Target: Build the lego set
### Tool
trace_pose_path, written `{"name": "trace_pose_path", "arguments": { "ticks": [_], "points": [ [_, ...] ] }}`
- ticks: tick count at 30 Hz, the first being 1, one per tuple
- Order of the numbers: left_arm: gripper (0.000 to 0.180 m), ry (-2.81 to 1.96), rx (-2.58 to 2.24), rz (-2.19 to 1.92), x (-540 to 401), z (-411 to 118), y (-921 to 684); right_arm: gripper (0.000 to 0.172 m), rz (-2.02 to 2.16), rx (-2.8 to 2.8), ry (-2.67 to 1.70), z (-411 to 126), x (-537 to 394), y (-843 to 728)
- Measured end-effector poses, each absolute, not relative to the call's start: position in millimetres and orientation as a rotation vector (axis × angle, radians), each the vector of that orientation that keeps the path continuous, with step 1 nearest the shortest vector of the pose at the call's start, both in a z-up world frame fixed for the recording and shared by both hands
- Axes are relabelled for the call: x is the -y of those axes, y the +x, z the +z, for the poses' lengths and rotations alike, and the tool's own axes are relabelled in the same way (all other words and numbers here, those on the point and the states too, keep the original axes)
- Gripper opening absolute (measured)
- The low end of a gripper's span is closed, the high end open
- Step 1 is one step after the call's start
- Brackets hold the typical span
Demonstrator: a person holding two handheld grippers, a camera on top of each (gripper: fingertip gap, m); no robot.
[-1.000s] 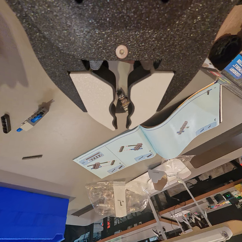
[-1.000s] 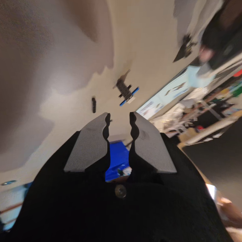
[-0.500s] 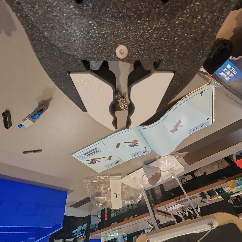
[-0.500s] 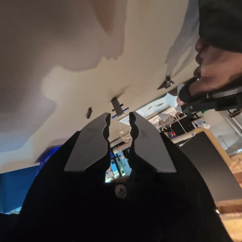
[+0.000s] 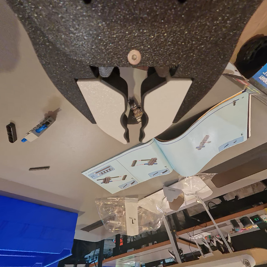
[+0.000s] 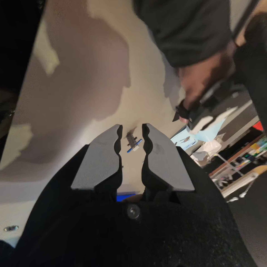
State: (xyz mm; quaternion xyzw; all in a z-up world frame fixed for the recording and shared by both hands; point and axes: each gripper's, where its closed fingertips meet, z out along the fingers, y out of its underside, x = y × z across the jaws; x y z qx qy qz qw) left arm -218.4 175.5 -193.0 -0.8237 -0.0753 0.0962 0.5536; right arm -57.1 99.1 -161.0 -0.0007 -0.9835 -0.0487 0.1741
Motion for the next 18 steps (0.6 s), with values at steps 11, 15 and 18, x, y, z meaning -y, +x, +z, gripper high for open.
{"name": "trace_pose_path", "arguments": {
  "ticks": [11,15,18],
  "points": [
    [0.015,-1.876,0.057,0.077,-181.2,-172.5,-186.1,0.026,0.891,2.474,-1.023,-192.4,-231.1,-76.3],
    [0.016,-1.874,0.006,0.061,-184.4,-170.4,-174.5,0.026,1.033,2.33,-1.183,-215.8,-247.7,-42.0],
    [0.016,-1.875,-0.029,0.043,-185.9,-169.1,-166.1,0.026,1.053,2.229,-1.224,-223.3,-244.6,-24.7]
  ]
}}
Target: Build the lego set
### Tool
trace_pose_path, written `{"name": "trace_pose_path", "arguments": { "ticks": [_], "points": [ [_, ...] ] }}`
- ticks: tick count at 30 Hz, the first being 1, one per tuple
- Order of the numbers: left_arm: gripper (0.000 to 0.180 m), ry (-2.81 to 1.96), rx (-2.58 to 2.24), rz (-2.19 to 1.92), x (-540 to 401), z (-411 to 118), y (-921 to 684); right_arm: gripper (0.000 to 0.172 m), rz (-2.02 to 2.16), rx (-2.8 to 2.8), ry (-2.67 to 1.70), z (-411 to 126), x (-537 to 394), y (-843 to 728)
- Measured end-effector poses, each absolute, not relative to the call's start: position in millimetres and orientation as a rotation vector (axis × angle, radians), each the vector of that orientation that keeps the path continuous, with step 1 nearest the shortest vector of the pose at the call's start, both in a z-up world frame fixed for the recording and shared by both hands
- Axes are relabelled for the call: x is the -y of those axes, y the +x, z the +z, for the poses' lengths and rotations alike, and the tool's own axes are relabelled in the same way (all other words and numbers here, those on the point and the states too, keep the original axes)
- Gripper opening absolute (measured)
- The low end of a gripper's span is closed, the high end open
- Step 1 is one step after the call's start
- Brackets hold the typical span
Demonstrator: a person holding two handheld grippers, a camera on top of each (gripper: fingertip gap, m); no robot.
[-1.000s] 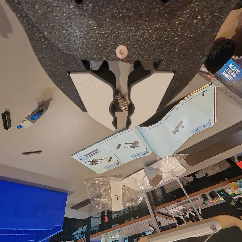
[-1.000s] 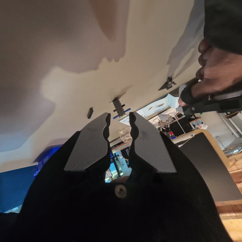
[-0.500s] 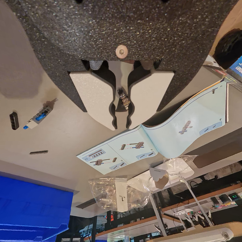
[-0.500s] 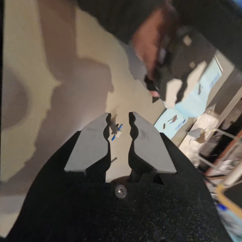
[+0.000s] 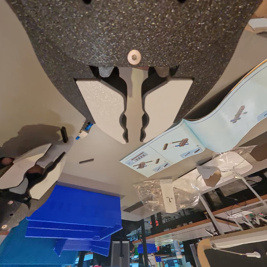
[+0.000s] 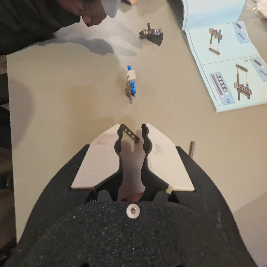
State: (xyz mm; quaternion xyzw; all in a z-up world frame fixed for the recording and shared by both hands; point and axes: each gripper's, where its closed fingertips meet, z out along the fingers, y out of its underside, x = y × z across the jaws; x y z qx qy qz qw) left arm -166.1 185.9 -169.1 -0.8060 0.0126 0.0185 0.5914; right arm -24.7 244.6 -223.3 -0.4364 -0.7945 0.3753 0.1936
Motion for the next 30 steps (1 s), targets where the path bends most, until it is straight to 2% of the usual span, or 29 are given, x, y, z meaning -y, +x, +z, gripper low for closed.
{"name": "trace_pose_path", "arguments": {
  "ticks": [7,17,25,30],
  "points": [
    [0.023,-1.958,-0.138,-0.039,-187.2,-186.8,-144.2,0.029,1.116,2.004,-1.325,-224.7,-244.0,-7.9],
    [0.033,-2.078,-0.331,-0.166,-186.4,-216.7,-107.4,0.032,0.524,2.033,-1.412,-238.7,-340.3,-31.7],
    [0.039,-2.155,-0.374,-0.206,-187.3,-230.5,-101.8,0.031,0.553,2.142,-1.494,-256.5,-341.8,-39.6],
    [0.038,-2.138,-0.373,-0.213,-186.5,-227.9,-101.8,0.012,0.602,2.185,-1.557,-260.8,-336.8,-41.3]
  ]
}}
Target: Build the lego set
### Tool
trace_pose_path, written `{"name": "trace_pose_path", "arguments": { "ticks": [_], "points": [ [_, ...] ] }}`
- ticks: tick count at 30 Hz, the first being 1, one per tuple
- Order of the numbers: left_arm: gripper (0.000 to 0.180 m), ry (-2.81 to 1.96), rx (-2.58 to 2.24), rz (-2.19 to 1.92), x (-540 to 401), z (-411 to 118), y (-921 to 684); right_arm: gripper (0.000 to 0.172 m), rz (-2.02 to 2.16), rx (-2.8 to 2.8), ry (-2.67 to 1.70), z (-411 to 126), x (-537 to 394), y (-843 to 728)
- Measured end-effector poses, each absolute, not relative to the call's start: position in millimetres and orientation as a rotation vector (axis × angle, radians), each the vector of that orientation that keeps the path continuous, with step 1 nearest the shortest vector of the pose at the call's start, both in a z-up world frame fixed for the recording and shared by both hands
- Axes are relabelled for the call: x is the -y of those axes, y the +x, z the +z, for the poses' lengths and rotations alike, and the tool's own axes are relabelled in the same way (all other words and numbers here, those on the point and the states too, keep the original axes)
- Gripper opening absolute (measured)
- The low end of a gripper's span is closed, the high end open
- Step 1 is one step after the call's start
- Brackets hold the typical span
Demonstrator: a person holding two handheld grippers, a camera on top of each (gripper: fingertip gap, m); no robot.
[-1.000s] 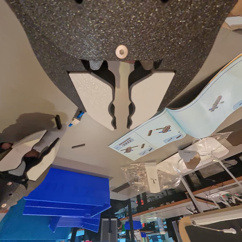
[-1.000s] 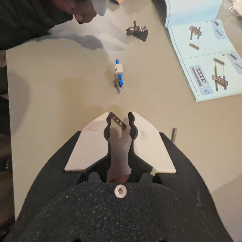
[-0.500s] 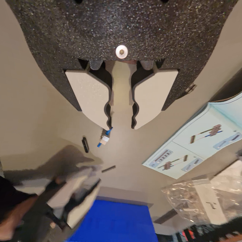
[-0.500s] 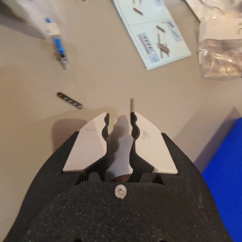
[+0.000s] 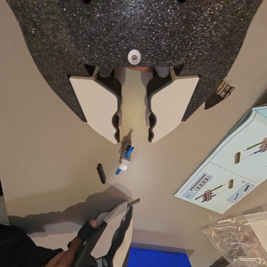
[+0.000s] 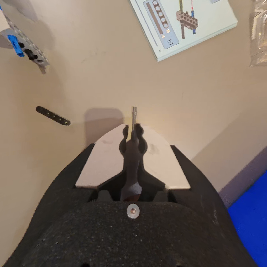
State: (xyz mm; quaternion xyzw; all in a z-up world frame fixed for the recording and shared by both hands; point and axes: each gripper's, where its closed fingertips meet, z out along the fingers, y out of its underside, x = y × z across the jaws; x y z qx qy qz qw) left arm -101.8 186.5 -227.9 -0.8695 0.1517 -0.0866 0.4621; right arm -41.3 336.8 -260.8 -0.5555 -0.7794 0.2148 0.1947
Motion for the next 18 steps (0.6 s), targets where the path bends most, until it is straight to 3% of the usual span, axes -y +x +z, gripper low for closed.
{"name": "trace_pose_path", "arguments": {
  "ticks": [1,9,18],
  "points": [
    [0.038,-2.134,-0.369,-0.213,-186.1,-227.1,-102.8,0.004,0.617,2.191,-1.564,-261.2,-335.2,-41.3],
    [0.036,-2.066,-0.237,-0.251,-187.3,-206.4,-123.3,0.003,0.583,2.223,-1.443,-253.1,-331.2,-54.8],
    [0.035,-1.87,-0.11,-0.394,-212.3,-148.2,-135.7,0.004,0.827,2.048,-1.033,-158.8,-284.9,-111.4]
  ]
}}
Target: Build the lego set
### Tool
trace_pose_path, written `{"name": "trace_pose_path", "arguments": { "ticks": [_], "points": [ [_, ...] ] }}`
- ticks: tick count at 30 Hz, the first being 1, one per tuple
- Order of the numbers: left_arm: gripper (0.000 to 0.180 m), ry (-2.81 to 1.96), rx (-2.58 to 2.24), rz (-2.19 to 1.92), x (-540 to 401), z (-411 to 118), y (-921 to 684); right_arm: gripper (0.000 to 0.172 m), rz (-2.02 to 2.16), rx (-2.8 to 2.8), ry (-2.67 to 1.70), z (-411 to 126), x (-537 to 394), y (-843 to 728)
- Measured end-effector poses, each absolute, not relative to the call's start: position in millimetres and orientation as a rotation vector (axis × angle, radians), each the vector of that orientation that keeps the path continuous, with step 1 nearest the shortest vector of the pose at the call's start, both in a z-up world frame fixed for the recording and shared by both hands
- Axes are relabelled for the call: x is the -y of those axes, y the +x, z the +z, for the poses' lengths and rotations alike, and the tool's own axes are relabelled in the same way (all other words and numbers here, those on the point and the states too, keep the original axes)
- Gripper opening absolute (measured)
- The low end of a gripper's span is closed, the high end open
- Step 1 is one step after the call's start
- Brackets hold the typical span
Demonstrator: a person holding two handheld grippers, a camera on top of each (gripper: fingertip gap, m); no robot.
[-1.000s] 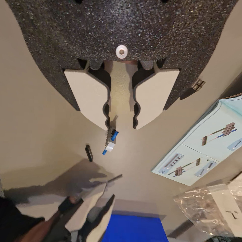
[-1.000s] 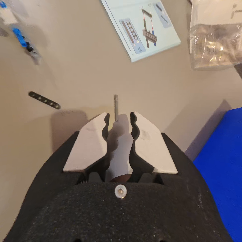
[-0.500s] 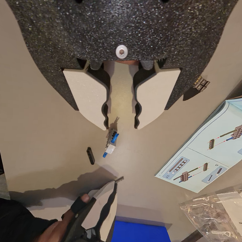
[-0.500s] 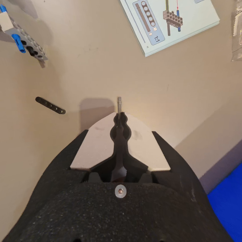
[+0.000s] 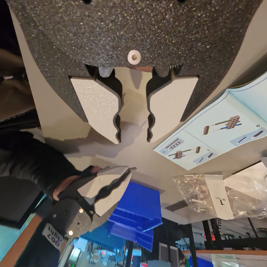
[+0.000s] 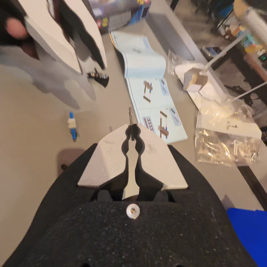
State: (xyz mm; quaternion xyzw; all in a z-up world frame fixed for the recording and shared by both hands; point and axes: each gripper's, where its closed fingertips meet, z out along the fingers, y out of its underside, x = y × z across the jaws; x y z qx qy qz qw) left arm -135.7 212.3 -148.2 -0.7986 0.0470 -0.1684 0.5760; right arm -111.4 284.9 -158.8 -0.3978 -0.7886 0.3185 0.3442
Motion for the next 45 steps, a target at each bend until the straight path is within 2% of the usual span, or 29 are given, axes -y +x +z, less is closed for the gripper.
{"name": "trace_pose_path", "arguments": {
  "ticks": [5,15,25,31,35,41,45],
  "points": [
    [0.035,-1.833,-0.092,-0.466,-212.4,-155.5,-126.1,0.004,0.908,2.028,-0.921,-161.9,-255.2,-103.5],
    [0.03,-1.89,-0.445,-0.246,-210.0,-174.1,-94.0,0.004,1.014,2.142,-0.851,-180.0,-220.2,-92.5],
    [0.018,-1.881,-0.498,-0.265,-206.6,-178.7,-87.9,0.004,1.033,2.199,-0.806,-184.9,-213.4,-83.9],
    [0.005,-1.893,-0.524,-0.272,-205.5,-184.0,-82.8,0.004,1.022,2.21,-0.782,-187.0,-211.3,-82.7],
    [0.005,-1.833,-0.433,-0.384,-205.2,-174.3,-85.5,0.006,1.074,2.12,-0.731,-175.4,-212.3,-85.6],
    [0.005,-1.643,-0.249,-0.703,-198.1,-148.3,-92.9,0.019,1.272,1.932,-0.627,-150.9,-216.1,-84.3],
    [0.005,-1.602,-0.226,-0.836,-194.8,-141.3,-86.4,0.02,1.383,1.855,-0.551,-140.4,-207.7,-79.0]
  ]
}}
